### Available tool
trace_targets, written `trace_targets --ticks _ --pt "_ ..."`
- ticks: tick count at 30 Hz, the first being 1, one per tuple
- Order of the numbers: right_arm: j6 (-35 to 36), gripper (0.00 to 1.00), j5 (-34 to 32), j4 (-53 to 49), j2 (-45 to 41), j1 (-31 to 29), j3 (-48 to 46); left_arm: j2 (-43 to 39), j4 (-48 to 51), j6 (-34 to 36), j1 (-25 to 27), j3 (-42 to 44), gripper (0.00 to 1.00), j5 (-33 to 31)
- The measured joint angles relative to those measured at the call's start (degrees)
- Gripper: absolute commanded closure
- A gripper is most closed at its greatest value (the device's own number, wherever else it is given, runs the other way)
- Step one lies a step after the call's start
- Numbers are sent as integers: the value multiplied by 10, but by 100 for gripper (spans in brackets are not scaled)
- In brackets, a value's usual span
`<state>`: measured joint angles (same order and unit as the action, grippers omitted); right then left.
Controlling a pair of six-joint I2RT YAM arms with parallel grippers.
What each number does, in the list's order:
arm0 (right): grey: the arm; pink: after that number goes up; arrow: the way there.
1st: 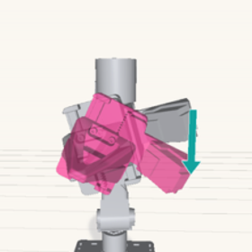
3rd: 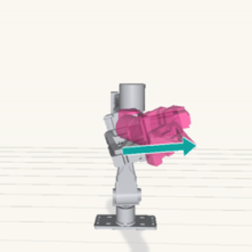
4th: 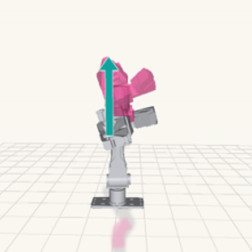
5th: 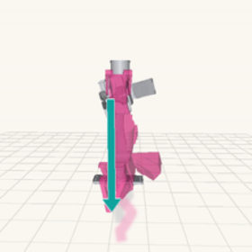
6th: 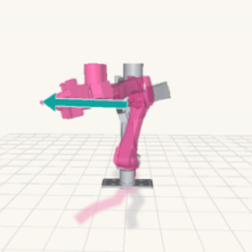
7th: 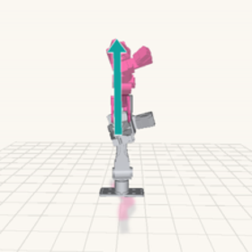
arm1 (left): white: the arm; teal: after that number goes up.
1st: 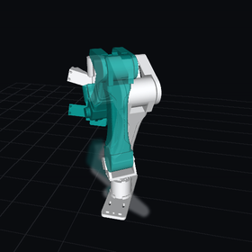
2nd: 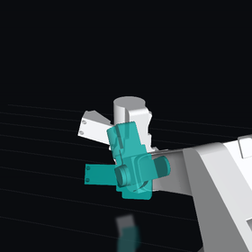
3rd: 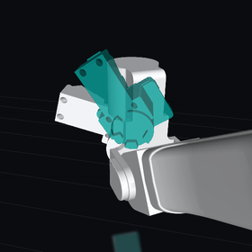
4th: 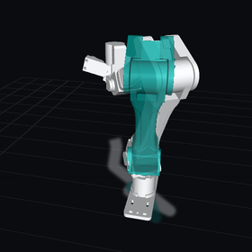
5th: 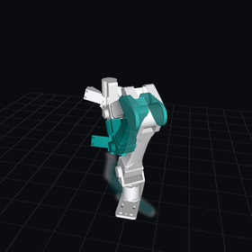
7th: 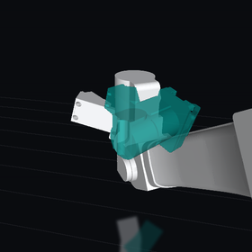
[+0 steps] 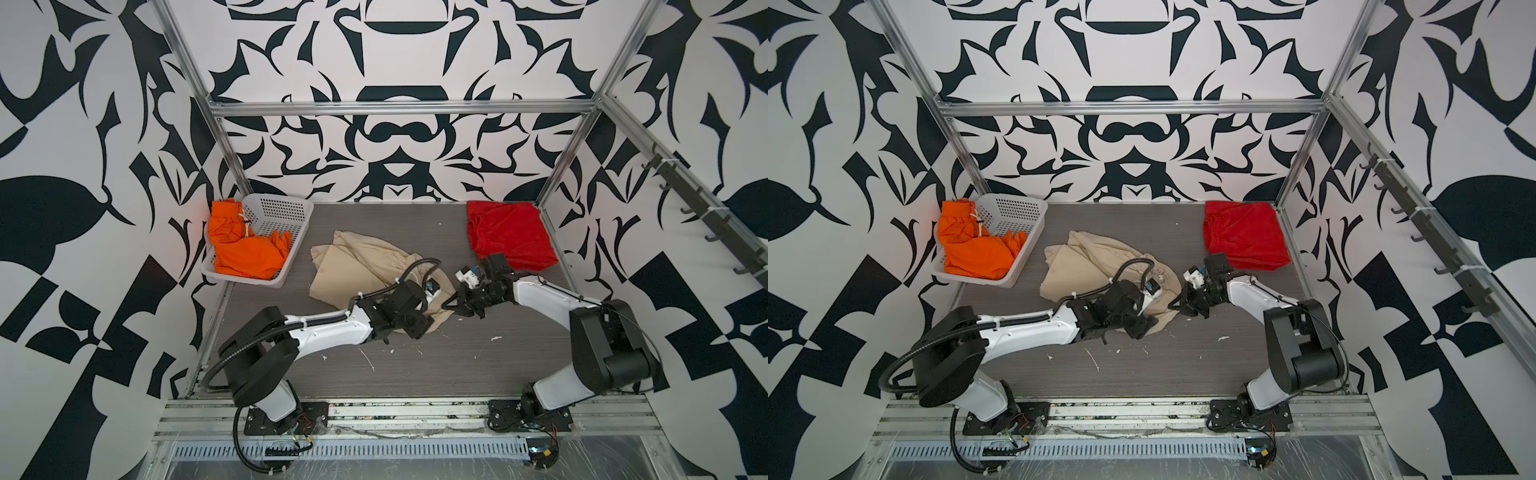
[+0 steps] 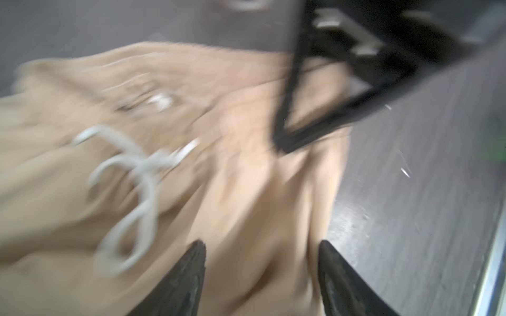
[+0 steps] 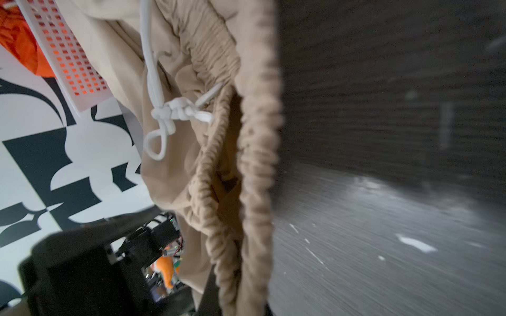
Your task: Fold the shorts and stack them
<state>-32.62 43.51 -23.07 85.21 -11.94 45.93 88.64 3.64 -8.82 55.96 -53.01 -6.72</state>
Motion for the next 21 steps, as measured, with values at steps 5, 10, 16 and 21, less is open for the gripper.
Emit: trace_targets --ticks 5,10,16,21 --pt "-37 98 -71 33 -43 8 -54 -109 80 -174 -122 8 32 -32" --pt "-66 98 -106 47 -44 8 -98 -224 130 -338 -282 92 32 -27" --pt "-68 98 -118 59 -45 4 -98 -264 158 -412 -405 172 31 22" --pt "-52 98 -119 60 -53 -1 -94 -199 130 -348 -470 158 28 96"
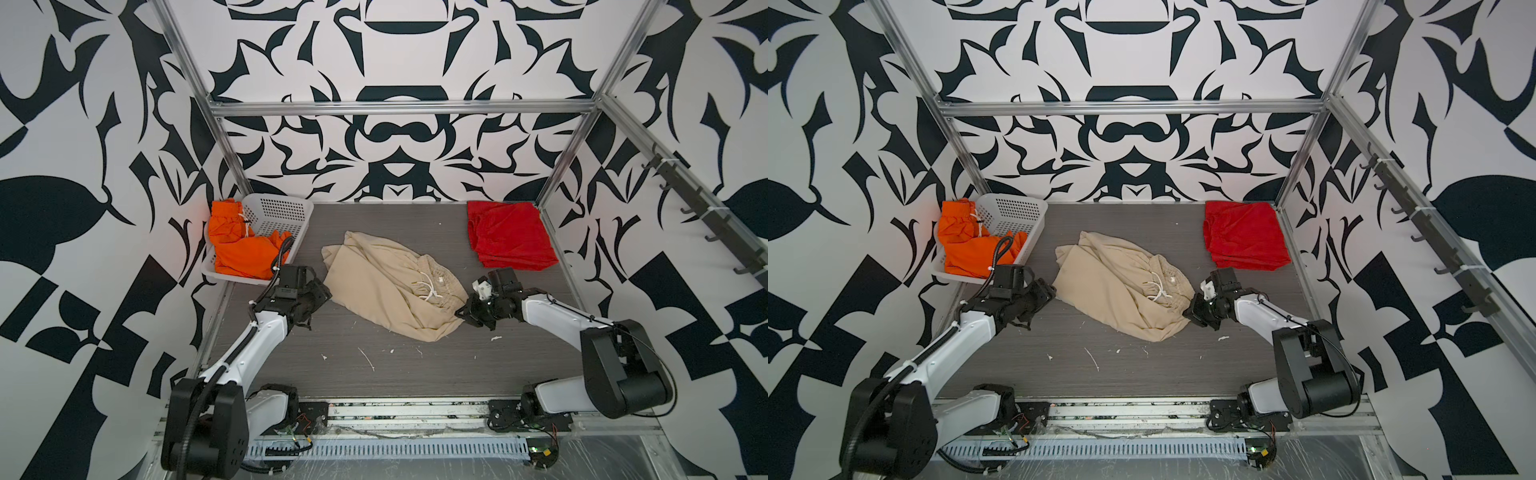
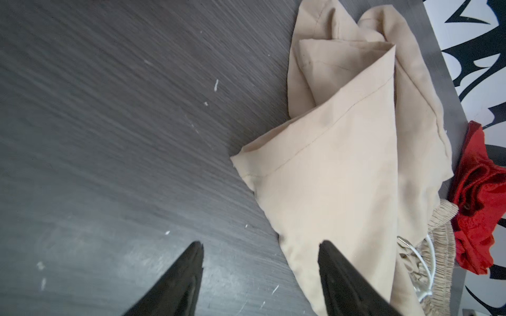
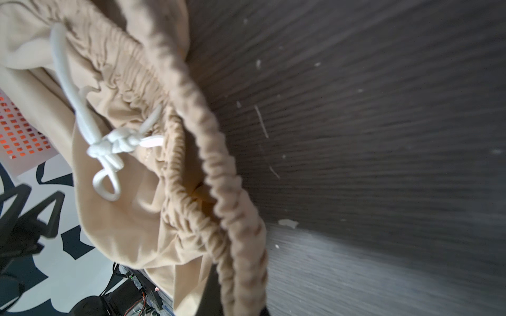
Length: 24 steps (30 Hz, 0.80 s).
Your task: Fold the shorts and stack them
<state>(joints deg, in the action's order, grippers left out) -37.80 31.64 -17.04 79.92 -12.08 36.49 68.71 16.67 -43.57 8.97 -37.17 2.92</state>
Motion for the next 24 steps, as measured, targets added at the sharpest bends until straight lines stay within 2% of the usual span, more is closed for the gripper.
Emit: trace_targets --ticks 2,9,13,14,17,20,24 --pt "11 98 -3 -5 -3 0 7 48 -2 41 -3 -31 22 22" --pt "48 98 -5 -23 9 17 48 227 -6 164 -14 -164 16 84" --pt "60 98 -2 -27 21 24 59 269 -7 205 -22 -186 16 89" --pt "63 97 -1 -28 24 25 60 276 -9 215 -25 -186 12 89" --pt "68 98 1 -30 31 26 62 294 -12 231 -37 -187 13 96" --pt "70 97 3 -32 37 26 64 308 -19 235 -50 -192 19 136" --pt "73 98 7 -34 40 26 66 319 -28 231 -57 -192 20 194"
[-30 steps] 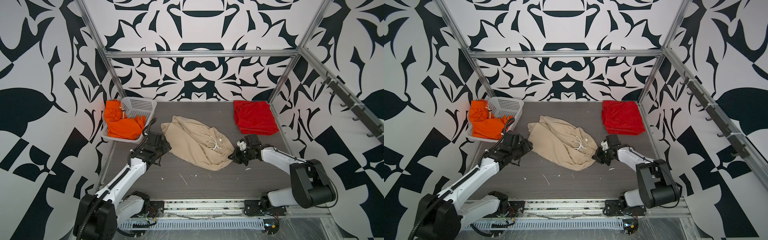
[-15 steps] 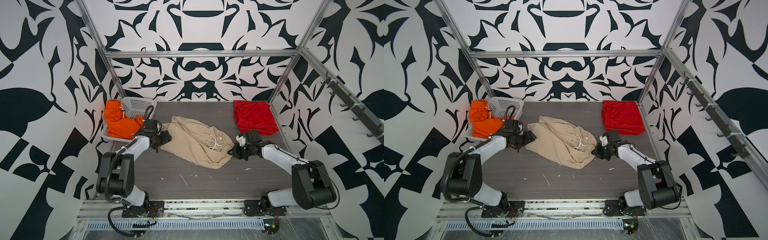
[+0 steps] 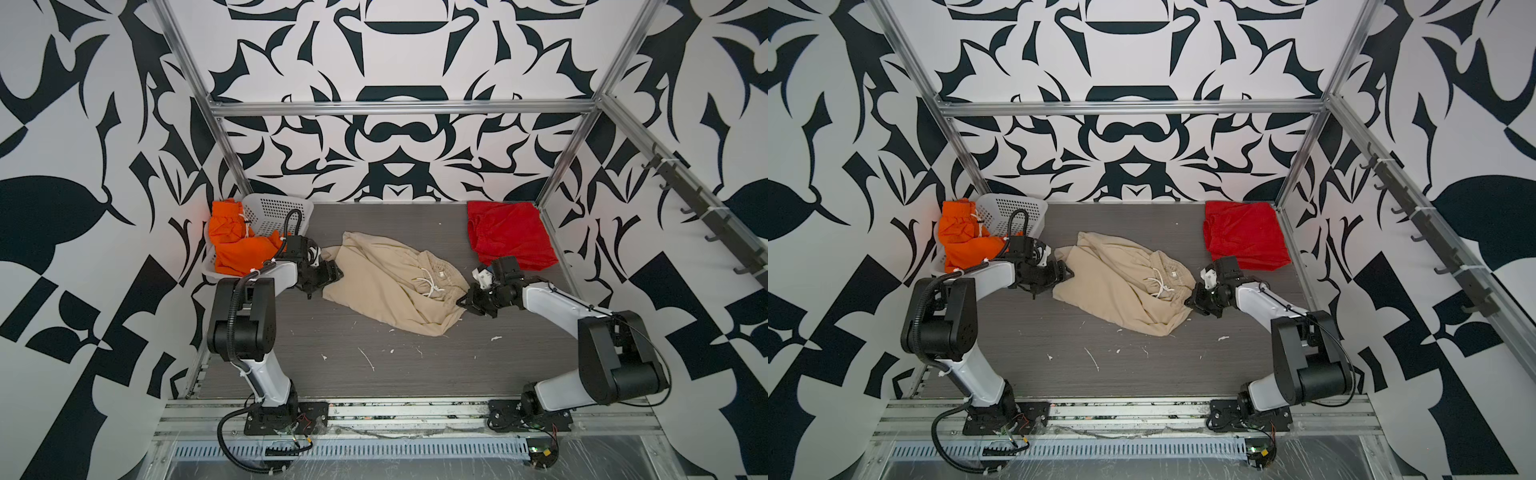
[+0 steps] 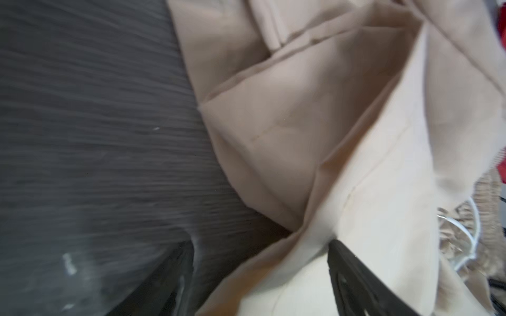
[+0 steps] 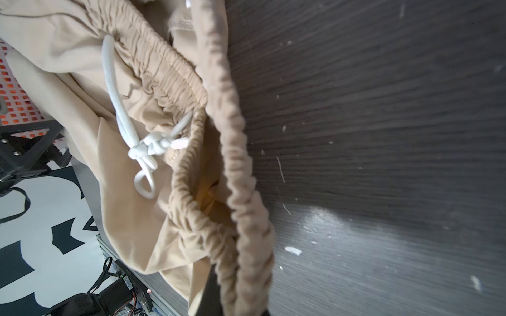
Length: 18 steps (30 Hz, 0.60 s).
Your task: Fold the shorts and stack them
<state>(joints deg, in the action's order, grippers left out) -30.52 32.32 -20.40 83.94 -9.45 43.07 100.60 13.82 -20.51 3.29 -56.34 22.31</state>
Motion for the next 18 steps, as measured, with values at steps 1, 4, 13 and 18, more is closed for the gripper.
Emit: trace_targets --ticks 1,4,13,18 --pt "1 97 0 -1 0 0 1 -1 -3 -3 0 4 20 10" --pt "2 97 1 -3 0 0 3 -17 -7 -11 1 28 20 38" --pt "3 98 5 -4 0 0 5 -93 -1 -44 1 105 24 97" --pt "3 98 7 -5 0 0 5 -99 4 -66 1 120 45 103"
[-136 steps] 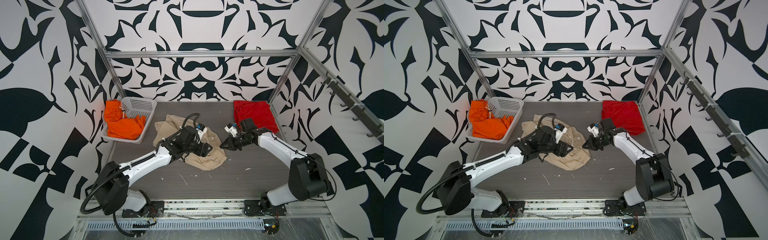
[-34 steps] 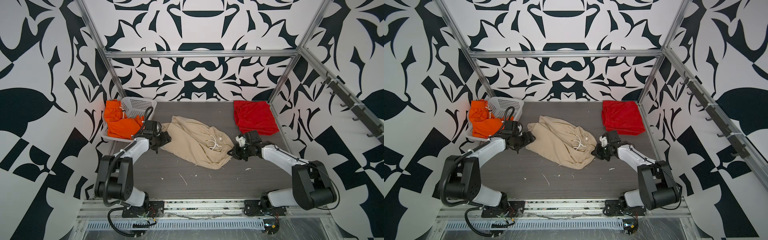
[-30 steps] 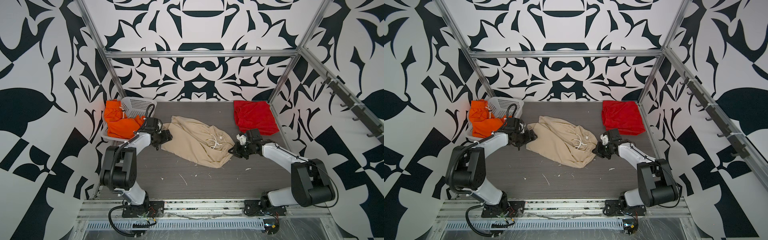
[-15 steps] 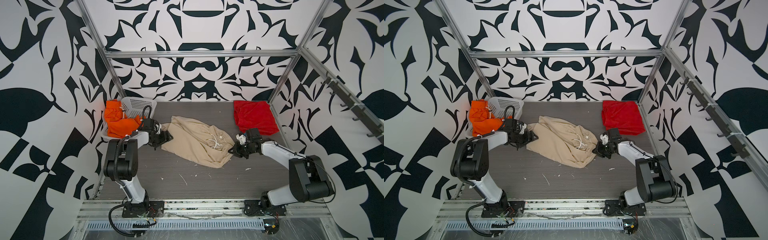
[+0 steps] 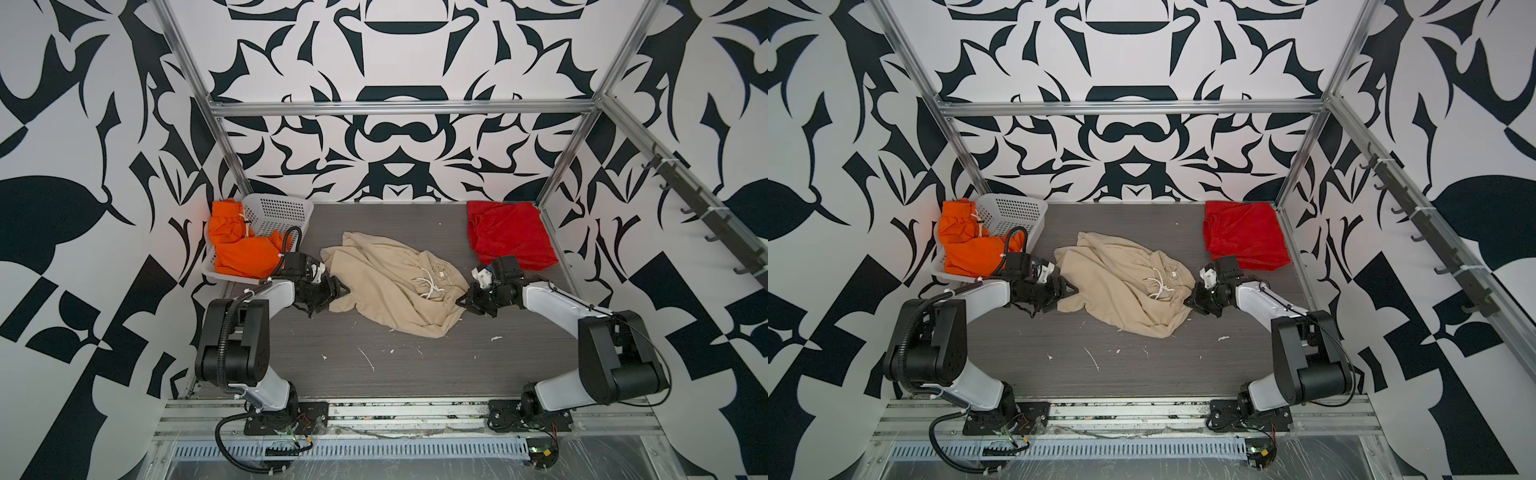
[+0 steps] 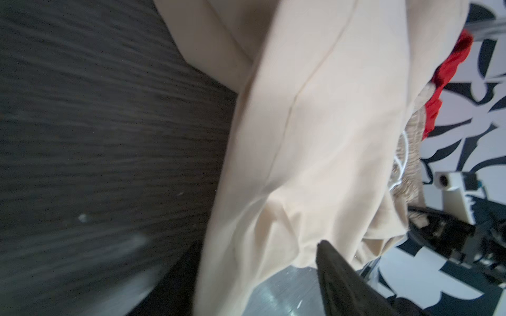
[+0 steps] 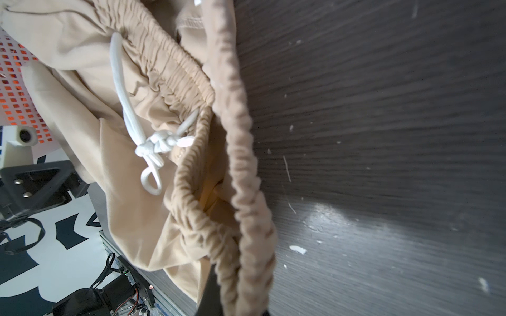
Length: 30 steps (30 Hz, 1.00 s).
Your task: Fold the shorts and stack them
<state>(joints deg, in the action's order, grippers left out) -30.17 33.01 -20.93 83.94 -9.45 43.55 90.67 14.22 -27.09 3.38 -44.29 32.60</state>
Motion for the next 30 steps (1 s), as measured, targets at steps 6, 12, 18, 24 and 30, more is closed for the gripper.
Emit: trace_targets --ticks 6,12,18,24,30 --pt "0 98 0 -10 -5 0 7 -40 38 -8 0 -7 78 -22" --pt "-4 100 -2 -30 -59 1 36 -101 99 -8 -11 -55 94 -51" --pt "-9 100 -2 -61 -115 3 108 -153 181 9 -35 -125 99 -79" --pt "-4 100 -9 -120 -151 8 220 -203 302 45 -48 -247 100 -143" --pt "14 100 -11 -172 -183 8 366 -269 399 82 -50 -405 100 -238"
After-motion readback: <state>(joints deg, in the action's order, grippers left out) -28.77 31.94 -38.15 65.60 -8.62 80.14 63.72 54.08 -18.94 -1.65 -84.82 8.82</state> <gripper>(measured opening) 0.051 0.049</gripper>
